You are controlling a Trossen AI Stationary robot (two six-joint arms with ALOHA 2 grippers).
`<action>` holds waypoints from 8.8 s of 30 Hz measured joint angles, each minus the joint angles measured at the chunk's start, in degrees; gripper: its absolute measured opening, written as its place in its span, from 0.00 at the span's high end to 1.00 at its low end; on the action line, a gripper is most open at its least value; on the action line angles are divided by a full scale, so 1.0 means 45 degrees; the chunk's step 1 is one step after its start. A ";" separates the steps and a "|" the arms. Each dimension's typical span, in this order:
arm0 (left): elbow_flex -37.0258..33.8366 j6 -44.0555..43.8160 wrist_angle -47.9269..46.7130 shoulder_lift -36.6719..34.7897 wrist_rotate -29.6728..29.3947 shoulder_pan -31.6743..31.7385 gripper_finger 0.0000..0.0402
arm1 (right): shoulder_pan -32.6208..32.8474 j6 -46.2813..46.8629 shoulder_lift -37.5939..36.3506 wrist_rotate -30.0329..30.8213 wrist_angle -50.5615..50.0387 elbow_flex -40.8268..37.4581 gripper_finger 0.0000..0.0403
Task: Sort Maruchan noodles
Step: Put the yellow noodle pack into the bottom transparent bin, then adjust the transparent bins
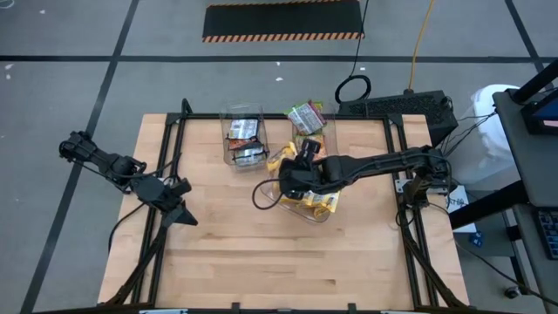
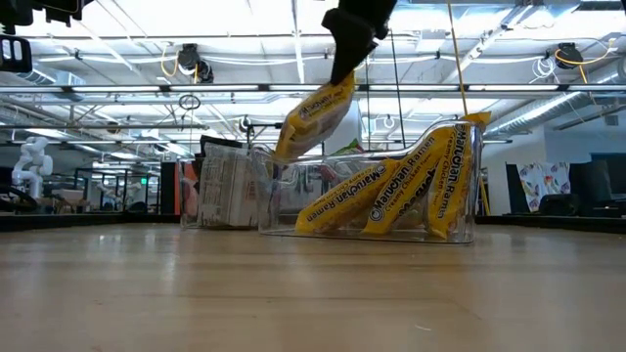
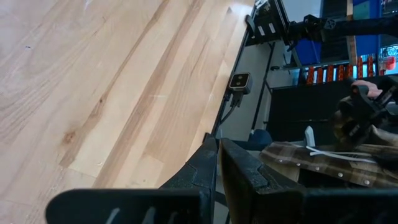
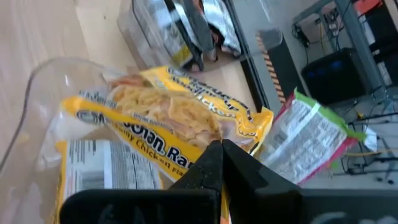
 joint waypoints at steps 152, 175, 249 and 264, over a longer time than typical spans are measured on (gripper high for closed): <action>-0.0010 0.4365 0.2031 0.3892 -0.1663 0.4324 0.94 | 0.0537 0.3432 -0.7311 -0.5149 -0.0346 -0.5498 0.88; -0.0005 0.8124 0.7344 0.9219 -0.0520 0.8742 0.94 | 0.0874 0.5407 -0.9337 -0.6434 -0.0684 -1.0321 1.00; 0.0517 0.7480 1.1335 1.2513 -0.0883 0.6407 0.94 | -0.0070 0.3336 -1.0530 -0.7077 0.8092 -1.5329 1.00; 0.4874 0.9395 0.4478 1.2499 -0.0892 0.5867 0.94 | -0.0531 0.3001 -1.0525 -0.7043 0.8131 -1.5334 1.00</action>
